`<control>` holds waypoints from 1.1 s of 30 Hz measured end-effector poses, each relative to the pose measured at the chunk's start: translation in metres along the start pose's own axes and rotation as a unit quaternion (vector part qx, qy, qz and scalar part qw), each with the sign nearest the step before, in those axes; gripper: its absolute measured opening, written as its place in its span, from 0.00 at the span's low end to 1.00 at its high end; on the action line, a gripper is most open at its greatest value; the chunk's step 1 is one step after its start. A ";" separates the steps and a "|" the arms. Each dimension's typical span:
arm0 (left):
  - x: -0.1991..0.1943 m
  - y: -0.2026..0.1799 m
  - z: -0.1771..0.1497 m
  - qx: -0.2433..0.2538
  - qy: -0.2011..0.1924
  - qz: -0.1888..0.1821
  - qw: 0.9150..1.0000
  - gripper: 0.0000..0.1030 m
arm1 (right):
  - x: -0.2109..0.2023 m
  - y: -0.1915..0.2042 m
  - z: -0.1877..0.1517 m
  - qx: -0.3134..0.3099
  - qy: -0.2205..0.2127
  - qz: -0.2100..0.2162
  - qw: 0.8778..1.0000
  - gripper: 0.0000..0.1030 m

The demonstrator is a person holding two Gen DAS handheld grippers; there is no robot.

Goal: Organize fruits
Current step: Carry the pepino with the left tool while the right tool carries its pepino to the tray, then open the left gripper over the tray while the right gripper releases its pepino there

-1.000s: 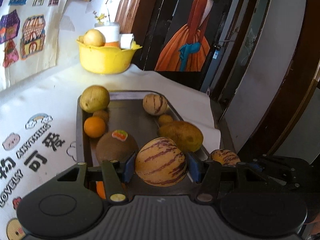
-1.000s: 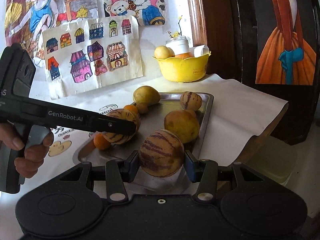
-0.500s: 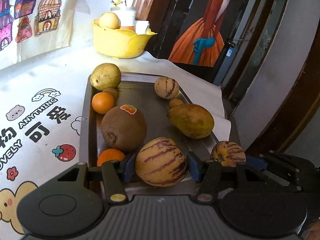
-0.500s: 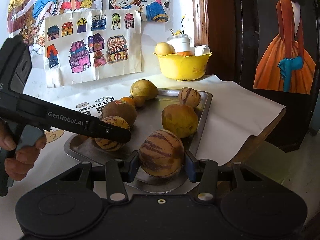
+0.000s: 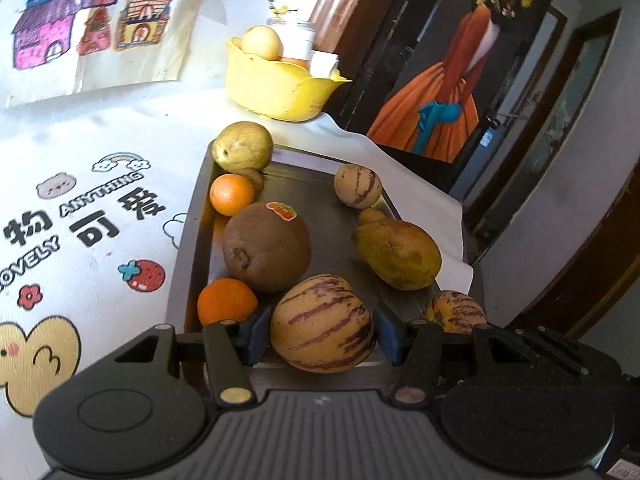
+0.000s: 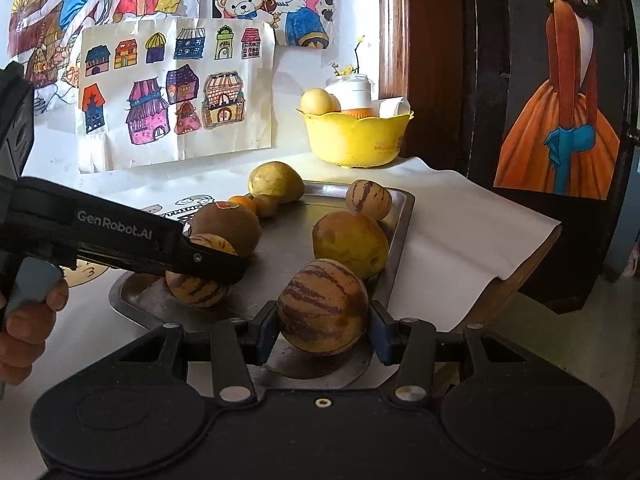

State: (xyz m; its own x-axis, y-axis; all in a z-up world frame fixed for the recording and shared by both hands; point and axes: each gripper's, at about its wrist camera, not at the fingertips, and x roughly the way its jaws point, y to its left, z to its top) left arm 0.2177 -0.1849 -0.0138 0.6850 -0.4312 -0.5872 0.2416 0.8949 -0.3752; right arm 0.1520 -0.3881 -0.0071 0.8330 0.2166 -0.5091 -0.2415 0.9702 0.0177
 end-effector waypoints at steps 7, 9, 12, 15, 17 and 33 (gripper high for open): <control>-0.002 0.000 -0.005 -0.023 -0.013 0.005 1.000 0.57 | 0.000 0.003 -0.003 -0.006 -0.005 -0.005 1.000 0.48; -0.003 0.001 -0.006 -0.031 -0.016 0.002 0.999 0.57 | 0.000 0.003 -0.003 -0.002 -0.007 -0.006 1.000 0.48; -0.003 0.004 -0.007 -0.038 -0.018 -0.005 0.999 0.58 | -0.001 0.001 -0.003 0.022 -0.010 -0.010 1.000 0.48; -0.002 0.004 -0.006 -0.040 -0.014 -0.008 0.999 0.58 | -0.001 -0.002 -0.002 0.038 -0.009 -0.011 0.999 0.48; -0.003 0.005 -0.006 -0.043 -0.012 -0.010 0.999 0.58 | -0.001 -0.003 -0.002 0.044 -0.010 -0.012 0.999 0.48; -0.004 0.007 -0.008 -0.061 -0.006 -0.009 0.998 0.59 | -0.005 0.001 -0.008 0.039 -0.020 -0.027 0.999 0.50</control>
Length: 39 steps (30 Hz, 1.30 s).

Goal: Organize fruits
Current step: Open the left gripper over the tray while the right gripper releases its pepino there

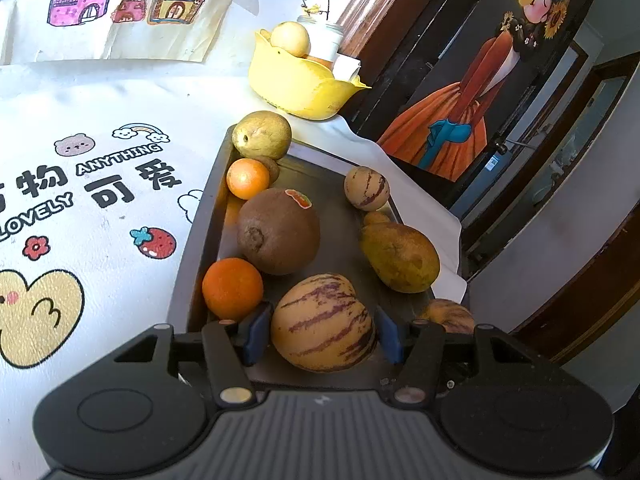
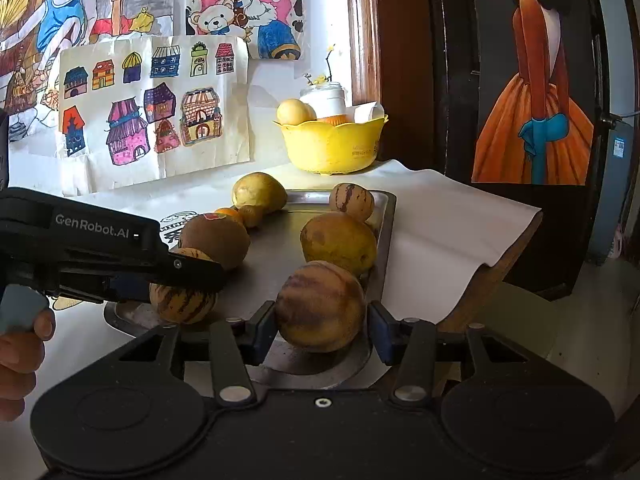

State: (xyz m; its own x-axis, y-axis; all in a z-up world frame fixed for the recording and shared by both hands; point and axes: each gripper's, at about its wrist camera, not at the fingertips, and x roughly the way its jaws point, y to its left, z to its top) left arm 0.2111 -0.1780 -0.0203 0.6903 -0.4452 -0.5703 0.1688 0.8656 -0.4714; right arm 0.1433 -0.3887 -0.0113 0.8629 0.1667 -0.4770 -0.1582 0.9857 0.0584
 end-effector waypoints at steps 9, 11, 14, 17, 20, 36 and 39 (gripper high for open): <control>-0.002 -0.001 0.000 -0.007 0.001 0.004 1.000 0.59 | -0.004 -0.003 -0.005 0.019 -0.011 -0.008 1.000 0.51; -0.003 -0.001 -0.001 -0.008 0.001 0.005 1.000 0.60 | -0.005 -0.002 -0.005 0.017 -0.013 -0.009 1.000 0.51; -0.005 0.000 -0.002 -0.013 0.000 0.004 1.000 0.64 | -0.006 -0.001 -0.006 0.014 -0.014 -0.013 1.000 0.52; -0.009 0.002 -0.003 -0.019 -0.001 0.000 1.000 0.68 | -0.008 0.002 -0.006 0.010 -0.019 -0.019 1.000 0.55; -0.014 0.001 -0.004 -0.012 -0.005 0.001 1.000 0.70 | -0.011 0.006 -0.006 0.004 -0.028 -0.023 0.999 0.61; -0.059 -0.015 -0.004 0.053 -0.091 0.031 0.994 0.87 | -0.029 0.016 -0.005 0.005 -0.059 -0.034 0.998 0.87; -0.066 -0.016 -0.004 0.065 -0.108 0.040 0.991 0.93 | -0.030 0.016 -0.005 0.012 -0.062 -0.034 0.997 0.93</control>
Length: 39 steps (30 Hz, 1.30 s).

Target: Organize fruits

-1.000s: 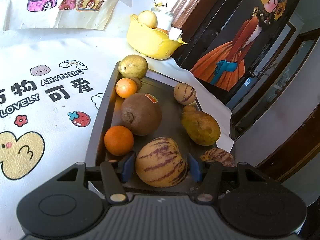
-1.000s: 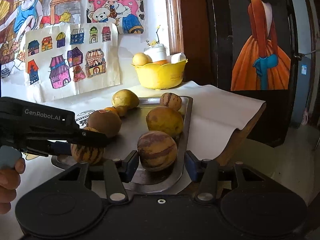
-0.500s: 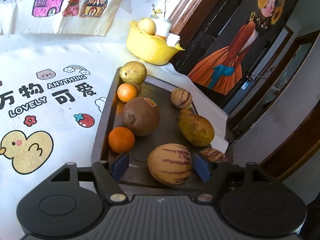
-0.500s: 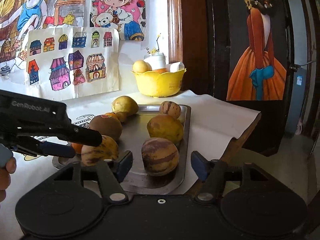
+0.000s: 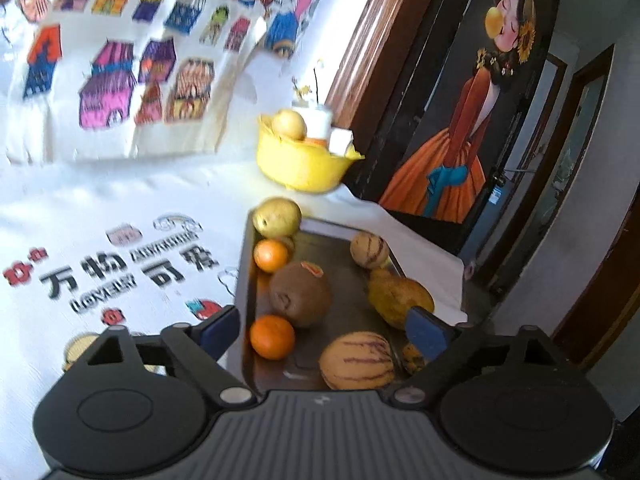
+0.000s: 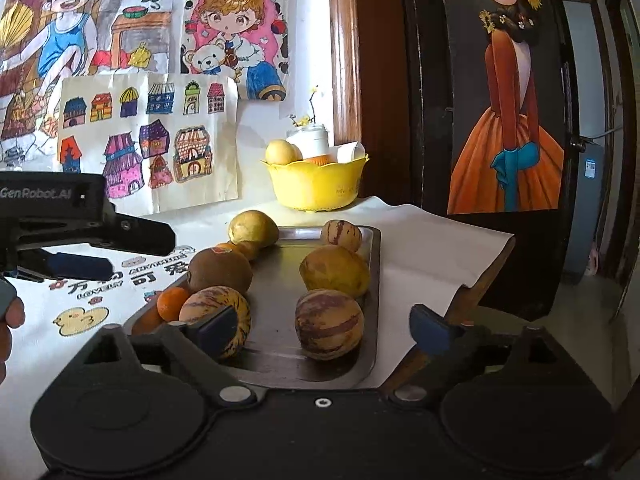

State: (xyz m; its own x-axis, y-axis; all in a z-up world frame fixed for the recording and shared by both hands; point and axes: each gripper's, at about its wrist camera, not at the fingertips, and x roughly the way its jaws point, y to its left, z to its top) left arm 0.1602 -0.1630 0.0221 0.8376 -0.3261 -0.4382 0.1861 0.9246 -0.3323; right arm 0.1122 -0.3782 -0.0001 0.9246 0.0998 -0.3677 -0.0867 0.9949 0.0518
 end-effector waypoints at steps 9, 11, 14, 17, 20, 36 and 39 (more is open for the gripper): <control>-0.007 0.005 0.003 0.027 -0.031 0.032 0.999 1.00 | -0.008 0.001 0.003 0.025 -0.016 -0.007 1.000 0.99; -0.009 0.006 0.002 0.038 -0.038 0.046 0.998 1.00 | -0.011 0.003 0.003 0.031 -0.019 -0.012 0.999 0.99; -0.011 0.009 0.000 0.051 -0.046 0.062 0.996 1.00 | -0.015 0.008 0.003 0.035 -0.023 -0.017 0.999 0.99; -0.013 0.011 -0.002 0.060 -0.048 0.072 0.994 1.00 | -0.022 0.018 0.004 0.029 -0.030 -0.026 0.999 0.99; -0.015 0.013 -0.004 0.065 -0.049 0.077 0.994 1.00 | -0.028 0.027 0.006 0.018 -0.041 -0.038 0.998 0.99; -0.039 0.042 -0.010 0.059 -0.057 0.110 0.991 1.00 | -0.050 0.062 -0.007 -0.001 -0.084 -0.104 0.991 0.99; -0.045 0.049 -0.012 0.058 -0.052 0.110 0.991 1.00 | -0.054 0.068 -0.009 0.004 -0.080 -0.099 0.992 0.99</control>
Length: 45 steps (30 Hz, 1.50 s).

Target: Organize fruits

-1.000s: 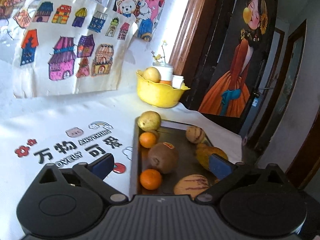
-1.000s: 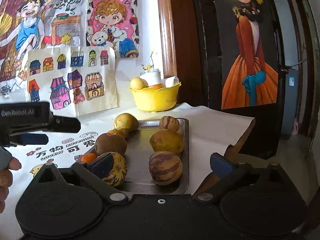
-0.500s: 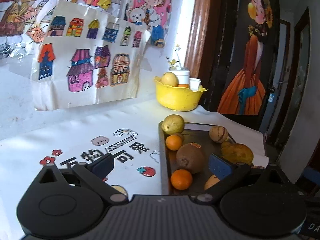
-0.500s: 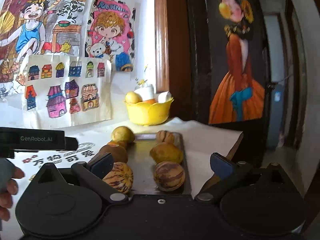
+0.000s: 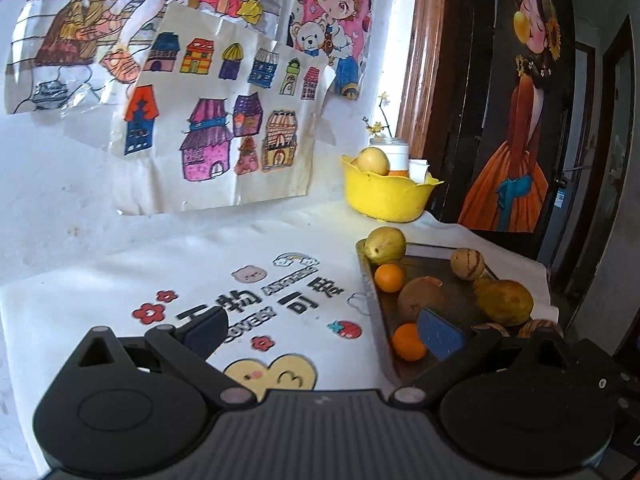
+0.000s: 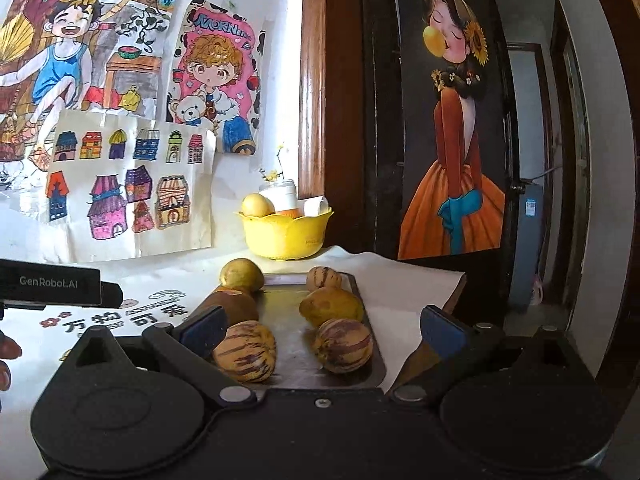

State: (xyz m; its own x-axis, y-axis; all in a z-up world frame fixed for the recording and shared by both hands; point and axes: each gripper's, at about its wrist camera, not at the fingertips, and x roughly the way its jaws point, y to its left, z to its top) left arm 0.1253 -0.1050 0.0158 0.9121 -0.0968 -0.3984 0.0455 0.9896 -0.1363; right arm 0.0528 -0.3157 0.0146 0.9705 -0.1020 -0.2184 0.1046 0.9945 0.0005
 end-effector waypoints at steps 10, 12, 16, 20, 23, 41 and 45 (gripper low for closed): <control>-0.024 0.029 -0.015 0.004 0.018 -0.005 1.000 1.00 | -0.022 0.023 -0.007 -0.014 0.018 0.011 1.000 0.99; -0.030 0.033 -0.018 0.010 0.016 -0.005 1.000 1.00 | -0.028 0.027 -0.009 -0.016 0.018 0.016 1.000 0.99; -0.043 0.043 -0.024 0.010 0.011 -0.007 1.000 1.00 | -0.041 0.037 -0.013 -0.024 0.019 0.025 0.999 0.99; -0.057 0.054 -0.031 0.010 0.009 -0.008 1.000 1.00 | -0.051 0.044 -0.016 -0.033 0.022 0.033 0.999 0.99; -0.068 0.061 -0.036 0.017 0.008 0.000 1.000 1.00 | -0.058 0.046 -0.017 -0.029 0.025 0.038 0.999 1.00; -0.096 0.089 -0.050 0.000 0.012 0.011 1.000 1.00 | -0.080 0.066 -0.019 -0.052 0.025 0.069 0.996 1.00; -0.096 0.089 -0.051 0.001 0.013 0.011 1.000 1.00 | -0.080 0.067 -0.019 -0.054 0.028 0.070 0.996 0.99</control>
State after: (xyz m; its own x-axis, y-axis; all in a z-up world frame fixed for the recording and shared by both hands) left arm 0.0216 -0.0131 -0.0041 0.9022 -0.0775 -0.4243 0.0262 0.9917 -0.1255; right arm -0.0219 -0.2402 0.0135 0.9602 0.0354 -0.2771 -0.0570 0.9959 -0.0704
